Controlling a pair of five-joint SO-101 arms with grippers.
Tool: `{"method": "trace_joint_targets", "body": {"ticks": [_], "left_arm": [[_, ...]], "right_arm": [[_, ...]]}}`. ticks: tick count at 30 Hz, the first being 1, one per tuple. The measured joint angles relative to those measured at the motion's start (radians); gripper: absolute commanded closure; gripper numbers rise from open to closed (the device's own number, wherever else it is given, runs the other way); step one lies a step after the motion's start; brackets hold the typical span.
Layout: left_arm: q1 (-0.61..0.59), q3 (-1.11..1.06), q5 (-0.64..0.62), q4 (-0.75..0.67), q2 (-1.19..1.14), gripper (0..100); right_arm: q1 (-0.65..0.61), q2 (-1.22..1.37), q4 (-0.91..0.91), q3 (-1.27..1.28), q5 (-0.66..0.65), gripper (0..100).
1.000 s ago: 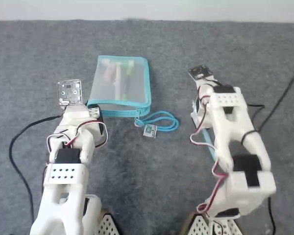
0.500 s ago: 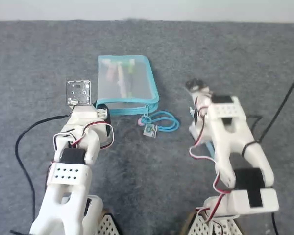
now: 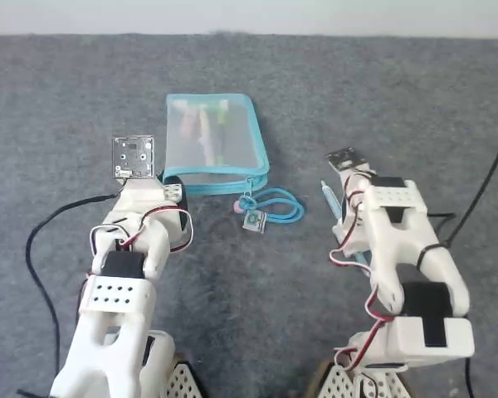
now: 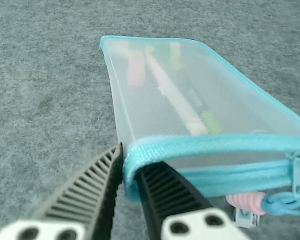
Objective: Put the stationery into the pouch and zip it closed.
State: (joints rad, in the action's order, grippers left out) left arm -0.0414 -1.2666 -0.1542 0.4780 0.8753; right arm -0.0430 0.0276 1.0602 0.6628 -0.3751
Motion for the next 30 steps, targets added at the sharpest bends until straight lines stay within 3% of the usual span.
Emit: {"method": "trace_joint_targets", "body": {"ticks": [6,12,21,30], "left_arm": [[0.008,0.000,0.000,0.000,0.000,99],[0.100,-0.020,-0.005,0.000,0.000,99],[0.178,-0.040,-0.032,-0.034,0.000,99],[0.178,-0.040,-0.032,-0.034,0.000,99]], "right_arm": [[0.048,-0.011,0.054,-0.032,-0.002,99.1],[0.040,-0.279,0.267,-0.084,-0.002,99.1],[-0.250,-0.588,0.621,-0.245,-0.003,99.1],[-0.394,-0.506,0.672,-0.296,0.002,99.1]]}}
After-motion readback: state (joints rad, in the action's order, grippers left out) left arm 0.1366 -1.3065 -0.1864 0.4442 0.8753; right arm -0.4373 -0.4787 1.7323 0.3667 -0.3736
